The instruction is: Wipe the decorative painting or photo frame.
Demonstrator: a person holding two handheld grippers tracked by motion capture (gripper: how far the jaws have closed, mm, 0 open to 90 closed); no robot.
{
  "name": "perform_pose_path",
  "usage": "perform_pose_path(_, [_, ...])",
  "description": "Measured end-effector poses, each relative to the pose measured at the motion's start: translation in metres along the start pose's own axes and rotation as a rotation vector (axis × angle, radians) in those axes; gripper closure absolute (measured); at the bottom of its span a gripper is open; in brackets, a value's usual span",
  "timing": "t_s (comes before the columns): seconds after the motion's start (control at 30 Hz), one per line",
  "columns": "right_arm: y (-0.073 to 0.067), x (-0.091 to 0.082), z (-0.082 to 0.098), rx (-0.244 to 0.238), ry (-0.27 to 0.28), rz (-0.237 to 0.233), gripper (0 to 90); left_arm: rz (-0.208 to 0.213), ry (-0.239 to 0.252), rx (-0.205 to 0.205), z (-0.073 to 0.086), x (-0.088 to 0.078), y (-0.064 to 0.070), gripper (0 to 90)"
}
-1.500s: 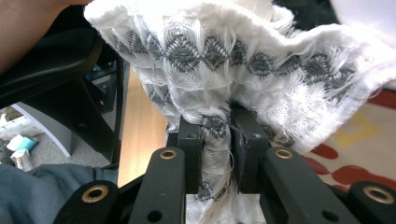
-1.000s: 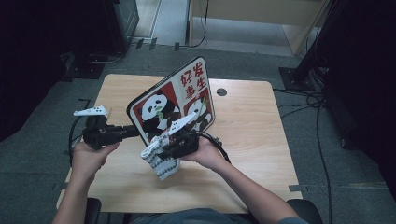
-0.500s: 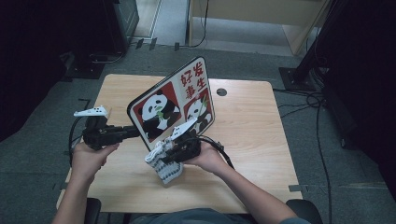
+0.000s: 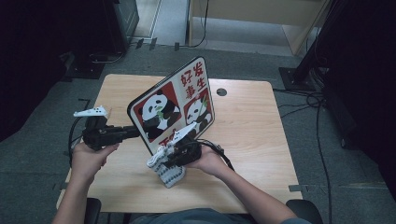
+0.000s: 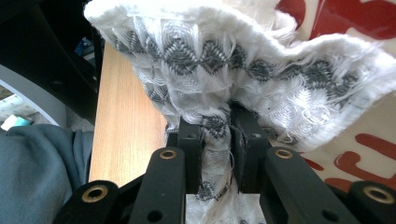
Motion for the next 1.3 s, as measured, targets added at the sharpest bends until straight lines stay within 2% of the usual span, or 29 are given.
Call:
perform_pose_path(0.33, [-0.002,-0.005,-0.003,0.019,0.003,-0.01,77.1,-0.003,0.0,0.001,0.0,0.0,-0.001,70.1])
perform_pose_path(0.63, [-0.008,-0.019,-0.018,0.027,0.035,-0.02,77.3,-0.027,-0.003,-0.004,0.0,0.0,-0.002,63.5])
perform_pose_path(0.77, [-0.013,-0.027,-0.026,0.028,0.055,-0.029,77.3,-0.043,-0.01,0.003,0.0,0.0,-0.004,58.9])
perform_pose_path(0.93, [-0.022,-0.033,-0.037,0.016,0.072,-0.038,77.2,-0.055,-0.006,-0.007,0.0,-0.003,-0.006,53.1])
perform_pose_path(1.03, [-0.027,-0.037,-0.044,0.01,0.081,-0.043,77.2,-0.092,-0.004,0.002,-0.001,-0.006,-0.008,48.6])
perform_pose_path(1.3, [-0.042,-0.045,-0.062,-0.014,0.086,-0.066,77.3,-0.088,0.0,-0.014,-0.001,-0.01,-0.011,43.1])
Point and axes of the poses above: each handheld gripper's, and its own axes: x roughly forward along the jaws, z roughly out of its underside, y roughly to its right, the point moved 2 cm from there along x, roughly forward along the jaws, and after that the axes turned 9 degrees about y, right-handed, at the moved point
